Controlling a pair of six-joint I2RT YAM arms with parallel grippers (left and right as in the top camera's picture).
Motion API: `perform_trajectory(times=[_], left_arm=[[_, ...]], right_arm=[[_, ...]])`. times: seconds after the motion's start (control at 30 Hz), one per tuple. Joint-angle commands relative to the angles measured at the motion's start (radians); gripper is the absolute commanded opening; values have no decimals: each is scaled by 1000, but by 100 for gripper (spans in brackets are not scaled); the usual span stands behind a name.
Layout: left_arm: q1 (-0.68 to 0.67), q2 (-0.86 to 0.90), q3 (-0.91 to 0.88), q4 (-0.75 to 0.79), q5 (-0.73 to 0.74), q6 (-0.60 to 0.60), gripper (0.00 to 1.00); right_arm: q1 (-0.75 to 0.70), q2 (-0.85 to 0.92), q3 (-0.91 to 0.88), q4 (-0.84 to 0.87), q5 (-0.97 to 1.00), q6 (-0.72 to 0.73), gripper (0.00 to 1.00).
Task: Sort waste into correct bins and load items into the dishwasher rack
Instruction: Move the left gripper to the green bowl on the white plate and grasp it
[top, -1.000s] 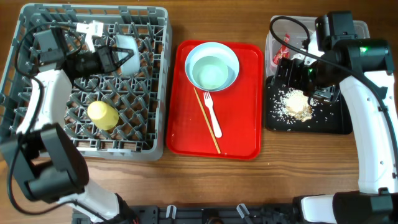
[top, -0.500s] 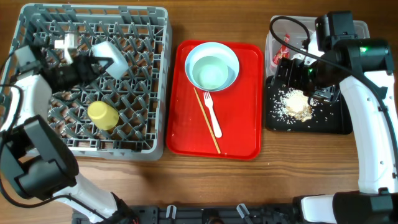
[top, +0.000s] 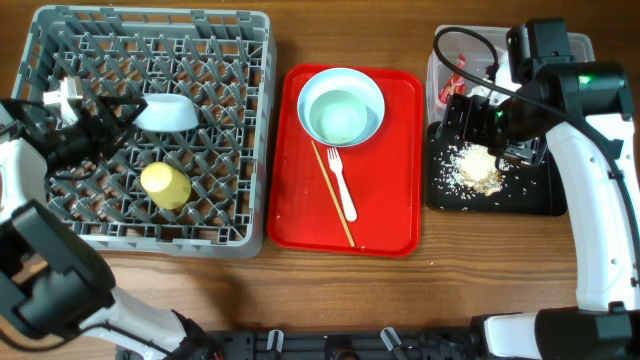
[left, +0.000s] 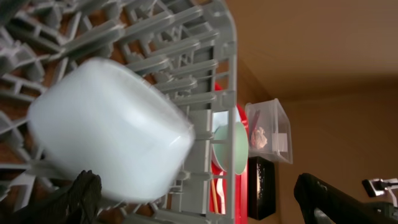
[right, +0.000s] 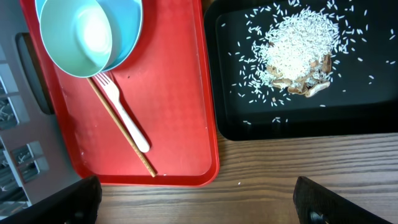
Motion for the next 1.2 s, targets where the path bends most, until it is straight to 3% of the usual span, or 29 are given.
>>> perform_trajectory(times=[0.0, 0.1, 0.27, 0.5, 0.7, 0.97, 1.1, 1.17], left_arm=[[-29, -198, 7, 8, -14, -23, 100], [-110, -280, 7, 15, -108, -66, 100], [-404, -373, 7, 108, -485, -254, 100], [-898, -298, 7, 323, -915, -279, 100], [-1109, -120, 7, 504, -940, -209, 100], [-1198, 122, 7, 626, -944, -197, 100], [-1200, 190, 7, 618, -995, -198, 84], [-1200, 197, 7, 613, -1048, -198, 71]], right_arm=[[-4, -14, 20, 0, 20, 12, 100], [-4, -14, 20, -3, 20, 13, 100], [-72, -15, 22, -4, 18, 40, 100], [-199, -15, 22, -16, -41, -19, 100], [-198, -14, 22, -20, -41, -34, 100], [-198, -14, 21, -29, -40, -42, 100], [-198, -14, 21, -31, -40, -42, 100], [-198, -14, 21, -34, -40, -42, 100]])
